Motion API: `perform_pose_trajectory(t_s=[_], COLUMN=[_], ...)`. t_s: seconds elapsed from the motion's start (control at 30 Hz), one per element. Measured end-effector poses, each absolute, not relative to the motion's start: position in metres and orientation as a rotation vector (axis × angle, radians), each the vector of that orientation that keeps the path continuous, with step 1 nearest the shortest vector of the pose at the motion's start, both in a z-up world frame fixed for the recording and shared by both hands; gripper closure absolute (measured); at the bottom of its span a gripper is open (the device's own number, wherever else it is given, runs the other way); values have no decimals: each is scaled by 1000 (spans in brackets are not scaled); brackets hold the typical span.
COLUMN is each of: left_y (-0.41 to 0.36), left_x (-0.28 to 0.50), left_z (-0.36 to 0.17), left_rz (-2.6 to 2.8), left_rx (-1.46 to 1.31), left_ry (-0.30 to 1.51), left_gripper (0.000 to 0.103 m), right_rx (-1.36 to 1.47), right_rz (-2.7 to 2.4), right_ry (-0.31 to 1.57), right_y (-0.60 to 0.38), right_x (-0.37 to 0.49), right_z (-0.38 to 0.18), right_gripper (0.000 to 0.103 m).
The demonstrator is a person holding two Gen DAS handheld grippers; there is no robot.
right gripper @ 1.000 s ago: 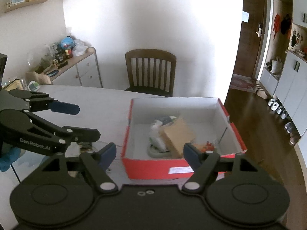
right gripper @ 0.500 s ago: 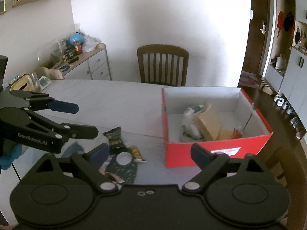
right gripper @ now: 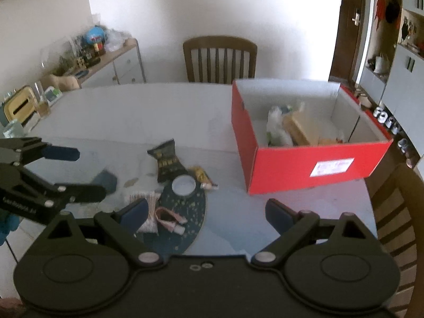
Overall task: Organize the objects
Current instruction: 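Withdraw both tools from the box back toward the remaining items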
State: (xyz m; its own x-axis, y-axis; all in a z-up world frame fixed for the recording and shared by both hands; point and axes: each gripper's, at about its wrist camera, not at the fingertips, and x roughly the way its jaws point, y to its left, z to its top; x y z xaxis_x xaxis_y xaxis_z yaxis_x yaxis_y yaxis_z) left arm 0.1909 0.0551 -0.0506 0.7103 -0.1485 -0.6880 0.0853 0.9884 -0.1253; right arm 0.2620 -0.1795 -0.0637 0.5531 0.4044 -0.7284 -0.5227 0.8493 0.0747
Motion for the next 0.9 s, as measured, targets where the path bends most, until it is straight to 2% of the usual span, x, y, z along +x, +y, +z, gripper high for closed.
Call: perform_pose_trajectory(t_s=[0.33, 0.9], left_y=[50, 35], left_x=[166, 164], left_z=[-100, -149], left_rz=[-126, -91], left_rx=[-53, 4], left_ry=[815, 870], left_gripper=[0, 0], right_rx=[-189, -320], right_rz=[549, 620], right_ry=[917, 992], right_y=[-168, -136], right_x=[262, 279], right_z=[-106, -154], right_gripper=[8, 18])
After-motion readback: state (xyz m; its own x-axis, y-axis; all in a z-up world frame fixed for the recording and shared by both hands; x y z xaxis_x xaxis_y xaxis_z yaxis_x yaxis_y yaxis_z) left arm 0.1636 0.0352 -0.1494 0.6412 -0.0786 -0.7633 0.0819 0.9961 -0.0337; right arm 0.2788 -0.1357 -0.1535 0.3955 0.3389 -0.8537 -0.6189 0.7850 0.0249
